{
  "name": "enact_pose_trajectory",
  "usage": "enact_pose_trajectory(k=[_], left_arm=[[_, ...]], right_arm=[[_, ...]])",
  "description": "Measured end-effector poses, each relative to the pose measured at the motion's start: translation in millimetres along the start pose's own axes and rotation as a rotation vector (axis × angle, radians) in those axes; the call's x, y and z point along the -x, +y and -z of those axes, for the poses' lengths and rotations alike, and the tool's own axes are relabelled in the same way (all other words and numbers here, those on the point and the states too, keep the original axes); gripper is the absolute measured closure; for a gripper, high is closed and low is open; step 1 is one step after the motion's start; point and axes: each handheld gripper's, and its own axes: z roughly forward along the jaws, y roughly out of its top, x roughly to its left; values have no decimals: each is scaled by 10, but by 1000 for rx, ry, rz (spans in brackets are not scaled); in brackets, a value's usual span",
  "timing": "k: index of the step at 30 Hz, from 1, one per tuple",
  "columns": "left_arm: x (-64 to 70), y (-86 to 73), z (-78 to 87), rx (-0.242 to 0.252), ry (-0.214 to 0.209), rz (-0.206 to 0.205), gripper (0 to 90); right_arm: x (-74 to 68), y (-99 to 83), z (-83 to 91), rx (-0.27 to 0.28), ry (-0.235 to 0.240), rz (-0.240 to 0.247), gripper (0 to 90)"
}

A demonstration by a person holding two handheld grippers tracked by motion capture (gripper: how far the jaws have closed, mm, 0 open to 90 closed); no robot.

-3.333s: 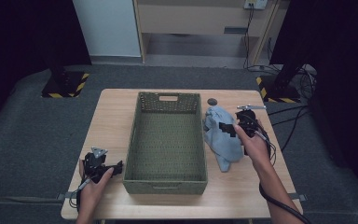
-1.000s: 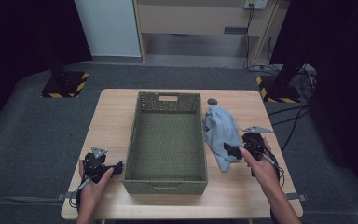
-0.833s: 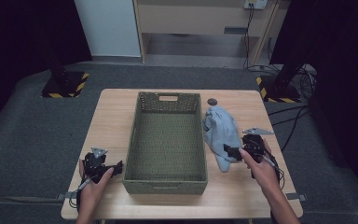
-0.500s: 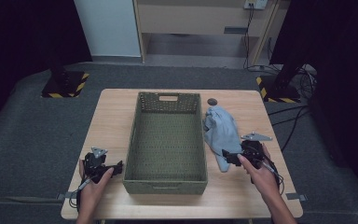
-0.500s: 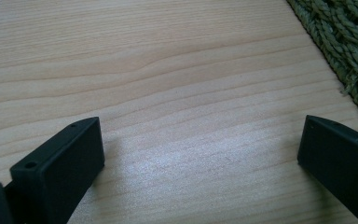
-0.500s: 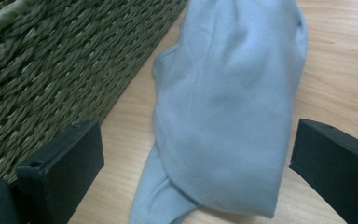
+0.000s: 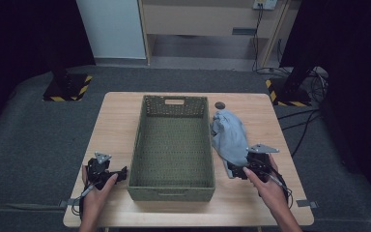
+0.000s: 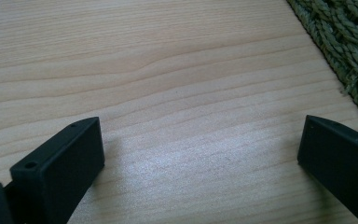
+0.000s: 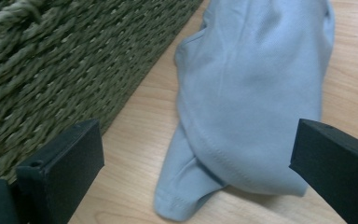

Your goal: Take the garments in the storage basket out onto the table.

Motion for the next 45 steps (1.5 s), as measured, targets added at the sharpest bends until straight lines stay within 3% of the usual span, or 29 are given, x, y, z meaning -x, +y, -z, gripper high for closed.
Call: enact_pose_trajectory(k=[13,24,45], left_arm=[[0,0,0,0,0,0,0],[0,0,0,0,0,0,0],[0,0,0,0,0,0,0]], right_arm=[[-64,-140,14,-5,20,-7,27],[-24,-344,49,-28,10,-16,26],[-84,-649,-8,-78,14,-21,28]])
